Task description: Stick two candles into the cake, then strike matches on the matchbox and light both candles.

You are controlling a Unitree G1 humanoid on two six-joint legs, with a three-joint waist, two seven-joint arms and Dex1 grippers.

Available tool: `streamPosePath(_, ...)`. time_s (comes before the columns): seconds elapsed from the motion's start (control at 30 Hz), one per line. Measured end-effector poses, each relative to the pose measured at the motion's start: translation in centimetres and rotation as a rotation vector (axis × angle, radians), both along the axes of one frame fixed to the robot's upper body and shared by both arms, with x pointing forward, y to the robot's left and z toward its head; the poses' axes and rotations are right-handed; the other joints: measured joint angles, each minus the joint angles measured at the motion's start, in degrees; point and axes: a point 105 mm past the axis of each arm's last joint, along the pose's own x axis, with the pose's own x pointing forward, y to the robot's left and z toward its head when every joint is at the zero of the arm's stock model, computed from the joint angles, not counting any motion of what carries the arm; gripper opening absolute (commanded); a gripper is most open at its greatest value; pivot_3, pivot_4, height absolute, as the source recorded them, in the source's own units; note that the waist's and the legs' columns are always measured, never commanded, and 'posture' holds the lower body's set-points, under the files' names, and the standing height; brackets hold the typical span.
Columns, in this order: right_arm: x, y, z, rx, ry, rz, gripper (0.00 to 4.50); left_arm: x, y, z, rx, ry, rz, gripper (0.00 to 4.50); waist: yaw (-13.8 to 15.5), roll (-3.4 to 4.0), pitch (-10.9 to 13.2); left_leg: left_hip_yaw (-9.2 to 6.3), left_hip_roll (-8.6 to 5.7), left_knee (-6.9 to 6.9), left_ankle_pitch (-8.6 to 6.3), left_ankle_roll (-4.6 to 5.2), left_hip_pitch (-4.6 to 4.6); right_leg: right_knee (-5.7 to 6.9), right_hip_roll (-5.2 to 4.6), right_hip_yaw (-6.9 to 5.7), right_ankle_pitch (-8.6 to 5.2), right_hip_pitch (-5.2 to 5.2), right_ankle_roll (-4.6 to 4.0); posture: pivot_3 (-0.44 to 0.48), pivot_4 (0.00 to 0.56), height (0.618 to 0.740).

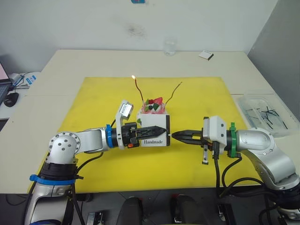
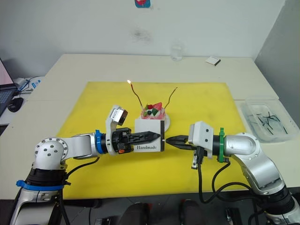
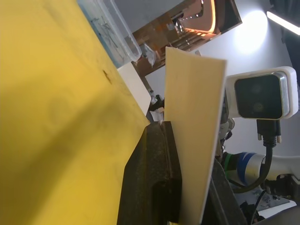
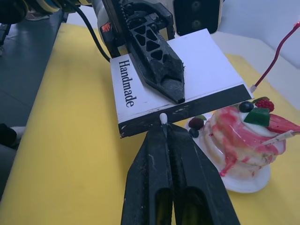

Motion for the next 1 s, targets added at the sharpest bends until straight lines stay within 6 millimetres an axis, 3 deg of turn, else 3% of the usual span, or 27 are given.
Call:
streamPosePath(0.57,0.8,0.2,-0.3,-0.043,-0.073,-0.010,0.04,0.1,-0.1,0.3,-0.016,0.028,0.019,0.00,0.07,0.00,0.00,0.00,-0.01,0.01,0.00,-0.01,0.00,-0.01,-0.02,0.02,0.00,0.00,0.00,0.000,0.150,0.740)
streamPosePath(0.6,0.8,0.2,-0.8,-0.073,-0.063,-0.004,0.04,0.1,-0.4,0.8,-0.051,0.030,0.009,0.00,0.15,0.00,0.00,0.01,-0.01,0.02,0.00,-0.01,-0.01,-0.01,-0.02,0.00,0.00,0.01,0.00,0.000,0.150,0.740)
streamPosePath(0.67,-0.5,-0.7,-3.7,-0.244,0.035,0.058,0.04,0.5,-1.1,2.7,-0.147,0.019,0.001,0.00,0.75,-0.01,0.00,0.01,-0.02,0.04,0.00,0.00,-0.03,-0.04,-0.06,-0.04,0.00,0.03,0.00,0.000,0.150,0.740)
streamPosePath(0.73,-3.0,-2.9,-7.1,-0.422,0.195,0.120,0.04,1.3,-0.8,4.9,-0.214,-0.005,0.038,0.00,1.63,-0.02,0.01,0.02,-0.07,0.05,0.00,0.00,-0.05,-0.06,-0.08,-0.05,-0.02,0.05,0.04,0.000,0.150,0.740)
streamPosePath(0.77,-3.8,-3.7,-7.8,-0.457,0.247,0.134,0.04,1.6,-0.4,5.5,-0.225,-0.017,0.056,0.00,1.60,-0.02,0.01,0.04,-0.08,0.05,-0.01,0.01,-0.03,-0.07,-0.08,0.00,-0.04,0.05,0.06,0.000,0.150,0.740)
streamPosePath(0.8,-4.2,-4.1,-7.6,-0.453,0.276,0.136,0.04,1.6,-0.1,5.6,-0.224,-0.023,0.065,0.00,1.58,-0.02,0.01,0.03,-0.08,0.05,-0.01,0.01,-0.03,-0.07,-0.08,0.02,-0.04,0.06,0.06,0.000,0.150,0.740)
streamPosePath(0.87,-3.7,-3.8,-5.4,-0.361,0.242,0.107,0.04,1.1,0.5,4.7,-0.179,-0.009,0.074,0.00,0.63,-0.02,0.01,0.03,-0.03,0.04,-0.01,0.01,0.17,0.00,-0.04,0.15,-0.02,0.05,0.08,0.000,0.150,0.740)
streamPosePath(0.93,-2.4,-3.4,-2.7,-0.258,0.166,0.057,0.04,-0.2,0.5,2.3,-0.098,0.025,0.057,0.00,-0.18,-0.03,0.02,-0.03,0.00,0.00,-0.01,0.00,0.34,0.05,-0.03,0.11,-0.02,0.16,0.08,0.000,0.150,0.740)
streamPosePath(1.0,-1.6,-3.4,-1.4,-0.212,0.119,0.022,0.04,-1.3,0.4,0.7,-0.051,0.056,0.036,0.00,-0.14,-0.06,0.03,-0.06,0.00,0.00,0.01,-0.02,0.33,0.07,-0.03,0.02,-0.03,0.21,0.04,0.000,0.150,0.740)
